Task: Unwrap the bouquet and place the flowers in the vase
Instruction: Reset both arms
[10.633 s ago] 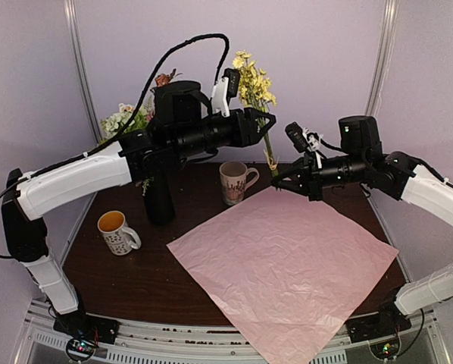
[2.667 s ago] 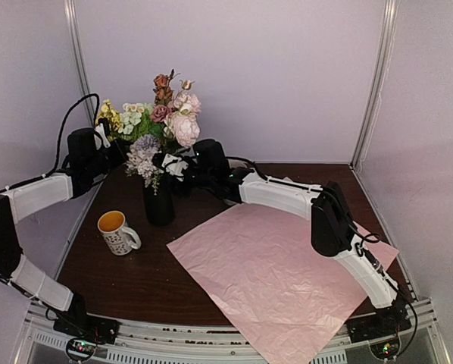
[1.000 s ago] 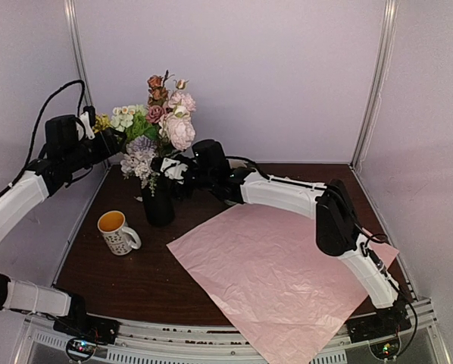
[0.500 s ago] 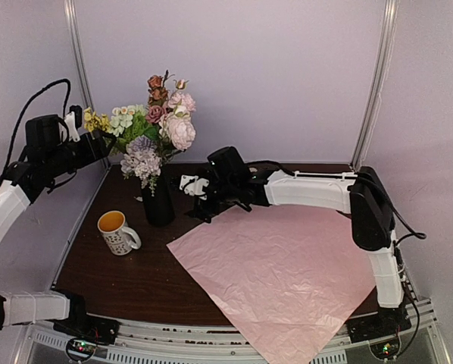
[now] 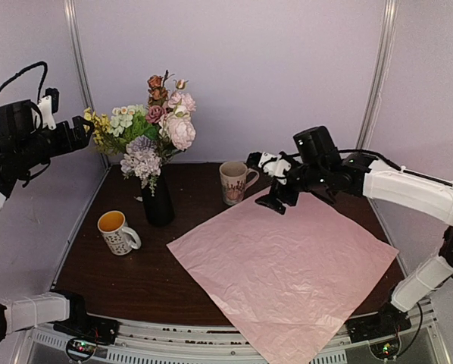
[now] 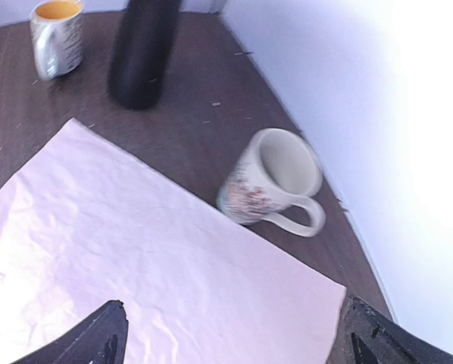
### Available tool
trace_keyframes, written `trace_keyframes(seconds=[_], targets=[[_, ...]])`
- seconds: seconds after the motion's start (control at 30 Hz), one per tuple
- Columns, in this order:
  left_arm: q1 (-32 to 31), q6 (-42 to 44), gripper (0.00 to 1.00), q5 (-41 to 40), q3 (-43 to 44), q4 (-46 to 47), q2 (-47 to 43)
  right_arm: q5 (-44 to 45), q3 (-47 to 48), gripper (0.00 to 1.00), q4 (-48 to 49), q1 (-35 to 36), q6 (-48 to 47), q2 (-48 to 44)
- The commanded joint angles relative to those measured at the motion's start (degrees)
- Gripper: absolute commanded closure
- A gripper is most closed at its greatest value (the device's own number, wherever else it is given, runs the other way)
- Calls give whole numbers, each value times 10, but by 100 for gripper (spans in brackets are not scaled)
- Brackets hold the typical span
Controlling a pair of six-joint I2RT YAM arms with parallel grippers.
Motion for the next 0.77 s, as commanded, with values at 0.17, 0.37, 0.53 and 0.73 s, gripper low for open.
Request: trace_keyframes(seconds=[0.17, 0.37, 0.53, 0.73], targets=[[3, 143, 2, 50, -94, 6, -60, -33, 51, 0, -54, -179, 143, -124], [0, 156, 2, 82, -143, 14, -93, 71, -8, 0, 67, -180, 310, -208], [-20, 159, 2, 57, -168, 35, -88, 133, 1, 0, 61, -183, 341, -231], [-39, 158, 2, 29, -169, 36, -88, 113, 5, 0, 40, -190, 332, -244]])
